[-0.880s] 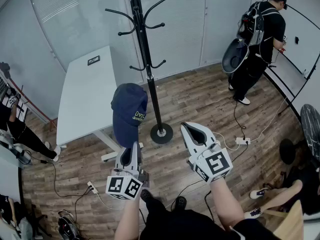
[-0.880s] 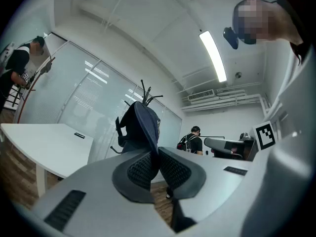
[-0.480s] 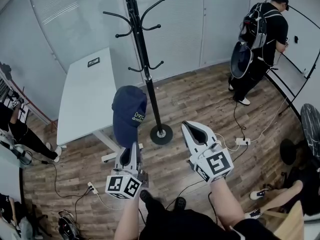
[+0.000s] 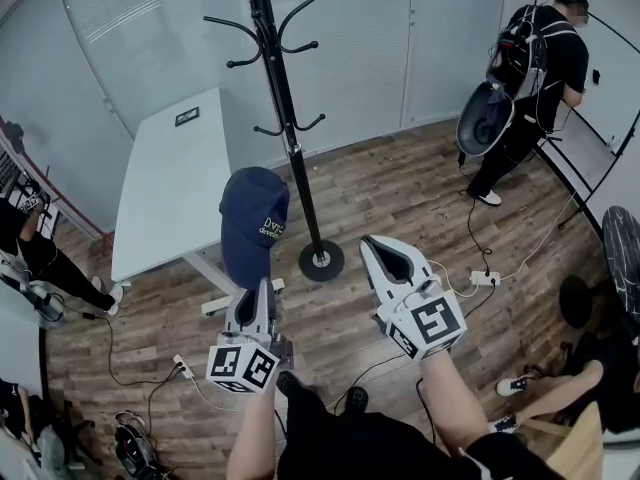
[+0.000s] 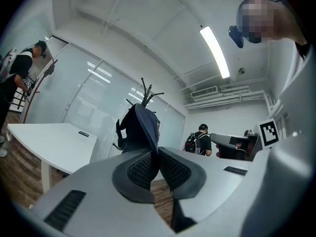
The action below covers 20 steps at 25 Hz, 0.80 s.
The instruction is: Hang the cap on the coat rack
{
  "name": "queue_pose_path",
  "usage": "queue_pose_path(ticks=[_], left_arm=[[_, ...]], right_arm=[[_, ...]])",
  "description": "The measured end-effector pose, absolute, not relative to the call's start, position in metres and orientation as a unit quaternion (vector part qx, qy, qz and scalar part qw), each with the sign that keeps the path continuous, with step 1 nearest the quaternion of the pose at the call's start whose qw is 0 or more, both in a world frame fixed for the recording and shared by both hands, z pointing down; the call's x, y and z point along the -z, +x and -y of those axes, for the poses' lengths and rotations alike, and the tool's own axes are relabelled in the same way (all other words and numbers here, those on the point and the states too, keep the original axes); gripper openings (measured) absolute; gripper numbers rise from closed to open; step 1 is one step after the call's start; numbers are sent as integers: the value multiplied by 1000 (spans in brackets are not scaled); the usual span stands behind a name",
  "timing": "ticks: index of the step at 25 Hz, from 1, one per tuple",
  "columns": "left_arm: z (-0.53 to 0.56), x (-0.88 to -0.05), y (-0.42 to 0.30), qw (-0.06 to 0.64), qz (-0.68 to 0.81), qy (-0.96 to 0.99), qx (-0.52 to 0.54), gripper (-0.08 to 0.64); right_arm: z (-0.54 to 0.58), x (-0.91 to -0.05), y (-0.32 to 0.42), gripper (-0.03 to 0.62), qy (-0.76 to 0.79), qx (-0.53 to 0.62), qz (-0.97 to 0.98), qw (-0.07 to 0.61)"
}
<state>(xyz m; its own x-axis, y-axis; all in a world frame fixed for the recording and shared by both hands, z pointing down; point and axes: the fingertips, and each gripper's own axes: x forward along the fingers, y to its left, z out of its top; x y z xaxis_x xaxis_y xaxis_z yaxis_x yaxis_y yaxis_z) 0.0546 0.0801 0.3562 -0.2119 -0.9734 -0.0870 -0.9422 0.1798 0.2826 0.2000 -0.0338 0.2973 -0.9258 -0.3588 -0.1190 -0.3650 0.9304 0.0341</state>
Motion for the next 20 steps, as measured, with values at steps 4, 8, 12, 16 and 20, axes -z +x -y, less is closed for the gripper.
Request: queue_pose_path(ticks=[4, 8, 12, 16, 20], left_arm=[[-78, -356, 57, 59, 766, 625, 138, 34], [-78, -359, 57, 64, 763, 630, 129, 34], [-74, -364, 47, 68, 760, 634, 125, 34], [-62, -371, 25, 76, 759, 634, 129, 34], [-43, -376, 2, 80, 753, 639, 139, 34]], right_arm=[[32, -300, 200, 31, -177, -17, -982, 56], [29, -308, 191, 31, -171, -14, -984, 44], [30, -318, 176, 31, -173, -11, -984, 33], [39, -326, 158, 31, -178, -10, -984, 20], [55, -325, 139, 31, -189, -12, -982, 14]])
